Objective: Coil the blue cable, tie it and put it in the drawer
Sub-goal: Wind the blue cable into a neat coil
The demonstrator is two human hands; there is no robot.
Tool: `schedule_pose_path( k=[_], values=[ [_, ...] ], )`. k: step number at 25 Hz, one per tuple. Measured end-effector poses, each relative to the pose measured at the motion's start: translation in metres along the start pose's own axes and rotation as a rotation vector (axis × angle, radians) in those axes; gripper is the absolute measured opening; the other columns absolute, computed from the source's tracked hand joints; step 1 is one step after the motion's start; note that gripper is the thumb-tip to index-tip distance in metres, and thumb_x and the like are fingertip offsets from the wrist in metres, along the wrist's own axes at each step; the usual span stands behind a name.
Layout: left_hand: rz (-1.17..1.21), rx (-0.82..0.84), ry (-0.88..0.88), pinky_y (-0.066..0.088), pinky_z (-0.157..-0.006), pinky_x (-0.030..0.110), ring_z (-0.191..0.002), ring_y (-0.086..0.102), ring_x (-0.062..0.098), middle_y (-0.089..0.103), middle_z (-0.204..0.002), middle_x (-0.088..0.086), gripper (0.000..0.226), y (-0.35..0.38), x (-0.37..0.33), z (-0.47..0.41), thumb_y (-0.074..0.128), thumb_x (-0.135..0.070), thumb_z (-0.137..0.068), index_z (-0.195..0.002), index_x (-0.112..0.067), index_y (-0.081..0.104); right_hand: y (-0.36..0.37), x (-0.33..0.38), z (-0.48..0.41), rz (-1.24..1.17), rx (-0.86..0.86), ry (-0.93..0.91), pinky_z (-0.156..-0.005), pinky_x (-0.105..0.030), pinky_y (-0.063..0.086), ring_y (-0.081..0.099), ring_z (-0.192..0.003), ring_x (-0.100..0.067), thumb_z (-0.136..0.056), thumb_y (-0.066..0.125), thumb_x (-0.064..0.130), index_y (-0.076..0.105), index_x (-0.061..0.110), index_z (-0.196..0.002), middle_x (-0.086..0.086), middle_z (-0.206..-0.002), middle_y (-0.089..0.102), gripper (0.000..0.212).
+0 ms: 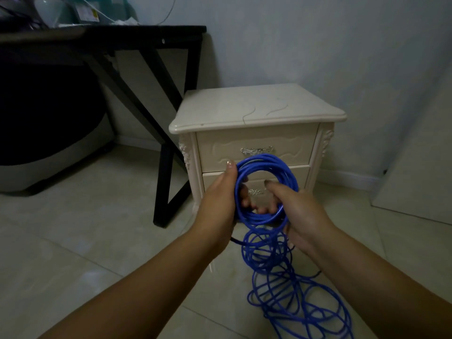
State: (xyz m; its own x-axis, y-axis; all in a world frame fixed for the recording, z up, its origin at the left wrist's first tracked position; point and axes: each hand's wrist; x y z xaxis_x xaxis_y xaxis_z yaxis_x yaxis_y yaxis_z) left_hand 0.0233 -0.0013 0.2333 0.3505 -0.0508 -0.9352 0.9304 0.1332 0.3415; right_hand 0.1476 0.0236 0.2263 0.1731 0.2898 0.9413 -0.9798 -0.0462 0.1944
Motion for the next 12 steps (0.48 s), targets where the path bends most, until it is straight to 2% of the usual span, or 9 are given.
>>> schedule_pose_path(
  k=[2,3,5,7,9,10,12],
  values=[
    [0.019,0.129,-0.099,0.054,-0.073,0.039,-0.064,0.06,0.016,0.06,-0.07,0.003,0.038,-0.006,-0.008,0.0,0.039,-0.039,-0.1,-0.103,-0.009,0.063,-0.007,0.009,-0.001,0.17,-0.091,-0.075,-0.048,-0.024,0.047,0.057,-0.041,-0.014,-0.093,0.059,0.021,0.052,0.006,-0.064,-0.005,-0.043,0.049,0.034],
    [0.013,0.19,-0.143,0.053,-0.081,0.042,-0.073,0.063,0.019,0.062,-0.077,0.006,0.038,-0.011,-0.012,0.0,0.042,-0.038,-0.098,-0.108,-0.009,0.062,-0.011,0.011,-0.002,0.265,-0.109,-0.098,-0.048,-0.025,0.046,0.055,-0.039,-0.014,-0.093,0.06,0.022,0.053,0.006,-0.066,-0.004,-0.042,0.05,0.032],
    [-0.171,0.278,-0.116,0.052,-0.088,0.041,-0.083,0.065,0.02,0.064,-0.085,0.006,0.04,-0.019,-0.017,0.0,0.05,-0.046,-0.091,-0.107,-0.012,0.063,-0.013,0.015,-0.001,0.542,-0.112,-0.167,-0.049,-0.024,0.044,0.058,-0.04,-0.012,-0.093,0.058,0.023,0.054,0.012,-0.069,-0.003,-0.048,0.054,0.026],
    [-0.525,0.315,0.019,0.054,-0.085,0.034,-0.083,0.067,0.014,0.067,-0.09,0.0,0.044,-0.019,-0.015,0.001,0.062,-0.056,-0.08,-0.106,-0.02,0.063,-0.009,0.016,-0.001,0.931,-0.089,-0.293,-0.053,-0.025,0.041,0.063,-0.057,-0.017,-0.092,0.055,0.019,0.056,0.018,-0.072,-0.002,-0.061,0.058,0.02],
    [-0.828,0.23,0.179,0.056,-0.075,0.027,-0.076,0.066,0.009,0.068,-0.088,-0.004,0.042,-0.014,-0.007,0.0,0.065,-0.058,-0.074,-0.102,-0.026,0.061,0.001,0.019,0.002,1.225,-0.041,-0.356,-0.064,-0.027,0.043,0.058,-0.073,-0.02,-0.092,0.053,0.016,0.06,0.018,-0.087,-0.002,-0.077,0.061,0.009],
    [-0.912,0.174,0.254,0.057,-0.07,0.028,-0.071,0.065,0.009,0.067,-0.083,-0.003,0.036,-0.013,-0.003,-0.001,0.063,-0.055,-0.078,-0.099,-0.025,0.06,0.004,0.02,0.003,1.286,-0.047,-0.358,-0.067,-0.028,0.043,0.056,-0.075,-0.02,-0.092,0.051,0.015,0.06,0.017,-0.091,-0.003,-0.08,0.06,0.009],
    [-0.966,0.121,0.338,0.057,-0.064,0.029,-0.062,0.061,0.007,0.063,-0.075,-0.003,0.025,-0.012,0.001,-0.005,0.058,-0.049,-0.085,-0.091,-0.024,0.059,0.006,0.016,0.003,1.263,-0.101,-0.433,-0.064,-0.029,0.039,0.054,-0.072,-0.02,-0.091,0.051,0.014,0.057,0.017,-0.086,0.0,-0.073,0.054,0.008]
  ],
)
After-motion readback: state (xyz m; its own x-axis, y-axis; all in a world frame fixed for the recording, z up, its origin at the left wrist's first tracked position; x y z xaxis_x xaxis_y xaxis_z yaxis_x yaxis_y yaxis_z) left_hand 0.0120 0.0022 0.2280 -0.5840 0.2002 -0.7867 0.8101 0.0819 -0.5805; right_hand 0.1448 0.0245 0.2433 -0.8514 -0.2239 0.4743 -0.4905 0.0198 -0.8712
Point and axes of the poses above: each hand's wrist, its own z-axis away from the middle knuckle, its own y-axis out of the palm, x = y × z
